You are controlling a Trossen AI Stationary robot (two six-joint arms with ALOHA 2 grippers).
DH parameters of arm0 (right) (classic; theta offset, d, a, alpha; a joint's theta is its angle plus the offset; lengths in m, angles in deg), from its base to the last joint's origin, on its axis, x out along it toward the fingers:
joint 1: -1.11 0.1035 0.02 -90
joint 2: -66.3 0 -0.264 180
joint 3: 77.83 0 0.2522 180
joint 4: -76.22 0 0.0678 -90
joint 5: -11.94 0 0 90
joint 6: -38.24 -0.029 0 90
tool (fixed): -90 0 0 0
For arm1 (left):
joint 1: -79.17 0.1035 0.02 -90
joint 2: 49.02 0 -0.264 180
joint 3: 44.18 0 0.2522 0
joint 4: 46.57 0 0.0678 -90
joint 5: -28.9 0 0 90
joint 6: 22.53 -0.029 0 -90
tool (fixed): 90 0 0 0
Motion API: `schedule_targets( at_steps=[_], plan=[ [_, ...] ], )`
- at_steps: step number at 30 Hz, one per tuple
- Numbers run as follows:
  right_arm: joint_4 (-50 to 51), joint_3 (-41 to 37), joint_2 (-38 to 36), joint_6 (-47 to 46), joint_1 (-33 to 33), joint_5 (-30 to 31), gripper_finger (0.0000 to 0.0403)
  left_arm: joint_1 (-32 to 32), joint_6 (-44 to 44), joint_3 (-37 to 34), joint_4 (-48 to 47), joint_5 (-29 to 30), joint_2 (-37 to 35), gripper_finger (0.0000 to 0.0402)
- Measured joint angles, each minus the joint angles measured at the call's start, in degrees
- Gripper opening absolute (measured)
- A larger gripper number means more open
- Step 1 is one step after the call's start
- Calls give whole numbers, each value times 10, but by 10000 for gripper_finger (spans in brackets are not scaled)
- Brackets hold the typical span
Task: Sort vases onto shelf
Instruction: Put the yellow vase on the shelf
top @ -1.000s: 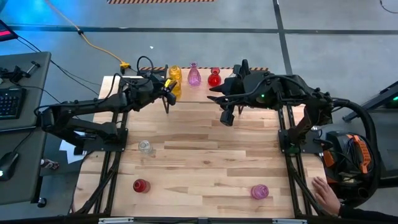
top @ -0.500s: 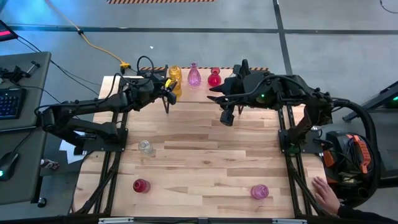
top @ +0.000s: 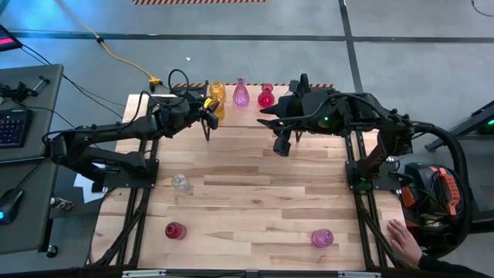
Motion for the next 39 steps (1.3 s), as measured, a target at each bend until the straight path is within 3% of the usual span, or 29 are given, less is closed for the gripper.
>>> schedule_targets(
  at_steps=[11, 22, 39],
  plan=[
    [0, 0, 0, 0, 0, -3, 110, 6, 12, -1, -7, -4, -18, 166],
    [0, 0, 0, 0, 0, -13, 110, 38, 77, 0, -2, -90, -18, 166],
    [4, 0, 0, 0, 0, -14, 110, 38, 90, 0, 26, -80, -27, 175]
  ],
)
